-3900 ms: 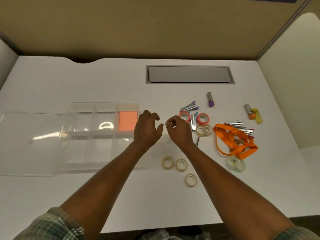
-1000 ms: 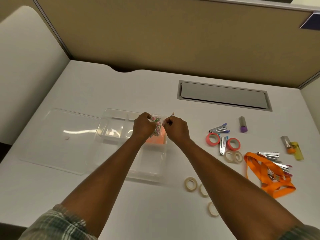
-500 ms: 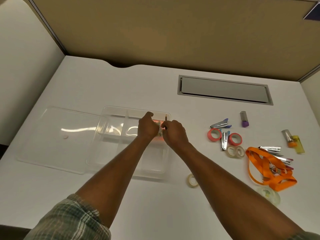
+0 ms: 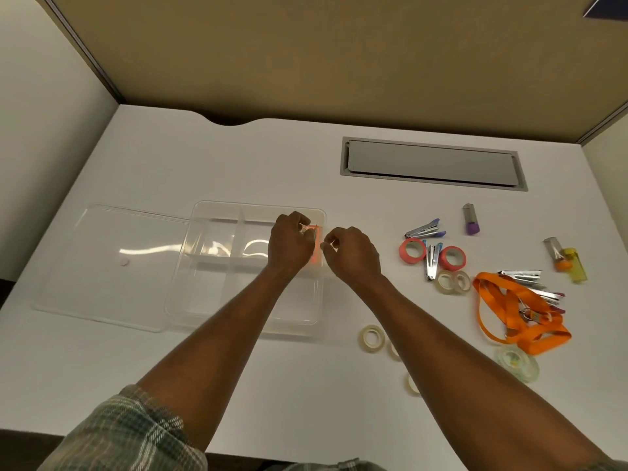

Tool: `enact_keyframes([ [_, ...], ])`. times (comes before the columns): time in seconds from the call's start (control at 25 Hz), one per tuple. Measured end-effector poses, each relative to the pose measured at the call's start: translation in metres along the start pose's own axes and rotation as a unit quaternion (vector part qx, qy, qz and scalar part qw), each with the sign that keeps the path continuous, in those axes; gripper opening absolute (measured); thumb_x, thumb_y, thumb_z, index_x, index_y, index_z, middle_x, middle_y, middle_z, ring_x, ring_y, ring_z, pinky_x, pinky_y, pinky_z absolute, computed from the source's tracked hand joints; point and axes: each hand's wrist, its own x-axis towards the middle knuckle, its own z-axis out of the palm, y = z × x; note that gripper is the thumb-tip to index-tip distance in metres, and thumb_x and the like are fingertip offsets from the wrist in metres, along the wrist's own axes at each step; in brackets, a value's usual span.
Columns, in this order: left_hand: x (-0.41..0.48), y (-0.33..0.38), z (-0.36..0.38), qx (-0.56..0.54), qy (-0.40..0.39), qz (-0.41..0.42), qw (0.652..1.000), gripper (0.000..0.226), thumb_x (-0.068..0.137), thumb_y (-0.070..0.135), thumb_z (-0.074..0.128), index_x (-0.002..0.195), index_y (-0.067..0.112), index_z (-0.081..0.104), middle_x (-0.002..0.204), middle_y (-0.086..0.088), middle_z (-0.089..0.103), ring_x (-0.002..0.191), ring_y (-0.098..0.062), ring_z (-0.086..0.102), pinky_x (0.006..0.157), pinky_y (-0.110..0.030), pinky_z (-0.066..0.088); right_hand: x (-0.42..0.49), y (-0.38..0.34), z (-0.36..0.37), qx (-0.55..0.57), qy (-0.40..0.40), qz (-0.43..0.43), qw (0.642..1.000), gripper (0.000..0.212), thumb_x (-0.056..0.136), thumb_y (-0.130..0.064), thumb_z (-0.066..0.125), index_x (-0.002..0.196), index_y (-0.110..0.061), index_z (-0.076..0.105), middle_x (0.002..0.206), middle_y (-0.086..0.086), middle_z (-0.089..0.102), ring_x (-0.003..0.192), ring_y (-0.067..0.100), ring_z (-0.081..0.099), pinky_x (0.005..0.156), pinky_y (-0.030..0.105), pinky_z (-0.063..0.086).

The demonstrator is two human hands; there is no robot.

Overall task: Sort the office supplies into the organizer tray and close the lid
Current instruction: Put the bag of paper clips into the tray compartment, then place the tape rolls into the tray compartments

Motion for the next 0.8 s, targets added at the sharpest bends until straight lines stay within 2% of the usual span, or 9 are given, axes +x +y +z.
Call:
enact_keyframes([
  [0.16,-0.018,0.019,0.018,0.002,-0.011,0.03,0.999,0.02,0.089,0.024,0.066,0.107,0.014,0.066,0.106,-0.005,0.062,0.087,-0.012,0.055,0.077,-0.021,0.039,-0.013,0.035,-0.024,0.016,0.007,0.001,1.0,0.024,0.094,-0.036,0.061,0.106,-0.018,0.071,0.105,0.003,0.069,0.097,0.021,0.065,0.084,0.038,0.054],
  [0.36,-0.052,0.044,0.048,0.014,-0.04,0.06,0.997,0.019,0.088,0.028,0.066,0.103,0.016,0.066,0.103,-0.003,0.061,0.088,-0.016,0.058,0.078,-0.027,0.045,-0.038,0.087,-0.054,0.05,0.014,0.019,0.998,0.02,0.092,-0.032,0.064,0.103,-0.017,0.072,0.098,0.001,0.072,0.093,0.018,0.066,0.081,0.034,0.053],
  [0.48,-0.074,0.054,0.068,0.025,-0.079,0.06,0.995,0.02,0.087,0.031,0.067,0.102,0.018,0.066,0.102,-0.002,0.06,0.087,-0.016,0.059,0.075,-0.026,0.043,-0.056,0.121,-0.07,0.05,0.01,0.023,0.998,0.019,0.091,-0.03,0.066,0.104,-0.017,0.072,0.094,-0.002,0.074,0.091,0.018,0.066,0.08,0.033,0.052],
  [0.68,-0.107,0.053,0.098,0.151,-0.201,0.05,0.967,0.026,0.086,0.035,0.068,0.105,0.018,0.064,0.111,-0.006,0.057,0.101,-0.023,0.059,0.082,-0.034,0.048,-0.087,0.168,-0.08,0.01,-0.059,0.014,0.998,0.019,0.091,-0.03,0.066,0.105,-0.017,0.07,0.1,0.001,0.071,0.097,0.02,0.064,0.081,0.037,0.051],
  [0.8,-0.128,0.048,0.108,0.235,-0.231,0.047,0.943,0.036,0.085,0.034,0.07,0.116,0.019,0.058,0.121,-0.008,0.05,0.111,-0.027,0.052,0.084,-0.036,0.045,-0.112,0.179,-0.071,-0.029,-0.115,-0.038,0.992,0.033,0.09,-0.036,0.068,0.119,-0.021,0.062,0.114,0.004,0.061,0.101,0.02,0.062,0.081,0.036,0.05],
])
